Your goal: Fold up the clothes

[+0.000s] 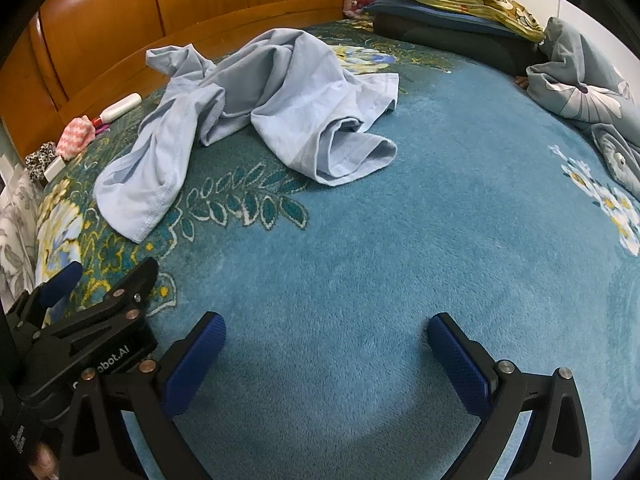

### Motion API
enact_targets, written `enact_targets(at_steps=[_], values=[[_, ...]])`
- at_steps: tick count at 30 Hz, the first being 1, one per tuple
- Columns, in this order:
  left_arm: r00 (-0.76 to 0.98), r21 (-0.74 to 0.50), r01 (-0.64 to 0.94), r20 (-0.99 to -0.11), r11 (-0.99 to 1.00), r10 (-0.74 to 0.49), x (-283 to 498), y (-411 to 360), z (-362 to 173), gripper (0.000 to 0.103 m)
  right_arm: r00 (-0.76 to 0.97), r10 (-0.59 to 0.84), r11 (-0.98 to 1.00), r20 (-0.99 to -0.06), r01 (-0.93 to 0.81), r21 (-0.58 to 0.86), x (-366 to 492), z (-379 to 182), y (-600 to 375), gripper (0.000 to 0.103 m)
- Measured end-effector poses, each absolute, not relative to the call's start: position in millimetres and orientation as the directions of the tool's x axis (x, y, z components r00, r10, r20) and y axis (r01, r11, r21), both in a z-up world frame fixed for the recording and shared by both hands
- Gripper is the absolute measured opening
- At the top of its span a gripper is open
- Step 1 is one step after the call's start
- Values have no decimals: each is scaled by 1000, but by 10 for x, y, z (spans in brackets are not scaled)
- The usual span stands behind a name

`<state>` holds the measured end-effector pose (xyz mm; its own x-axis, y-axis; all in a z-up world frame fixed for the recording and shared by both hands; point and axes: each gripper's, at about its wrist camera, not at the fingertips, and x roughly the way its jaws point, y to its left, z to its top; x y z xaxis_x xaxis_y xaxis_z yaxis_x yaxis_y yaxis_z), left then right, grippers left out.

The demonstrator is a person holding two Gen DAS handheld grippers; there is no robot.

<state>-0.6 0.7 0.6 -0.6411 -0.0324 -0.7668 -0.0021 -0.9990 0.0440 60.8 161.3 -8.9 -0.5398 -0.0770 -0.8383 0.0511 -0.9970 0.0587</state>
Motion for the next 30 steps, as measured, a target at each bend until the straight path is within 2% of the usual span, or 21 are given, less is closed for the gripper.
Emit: enact_targets(at_steps=[25, 30], values=[[-641, 42, -10, -767, -999, -26, 9, -2, 2, 98, -570, -79, -997, -818, 49, 62, 639, -100, 1610, 103], [-642, -24, -41, -765, -999, 45, -7, -89, 53, 98, -572, -69, -997, -818, 60, 42, 650, -102, 1577, 103]])
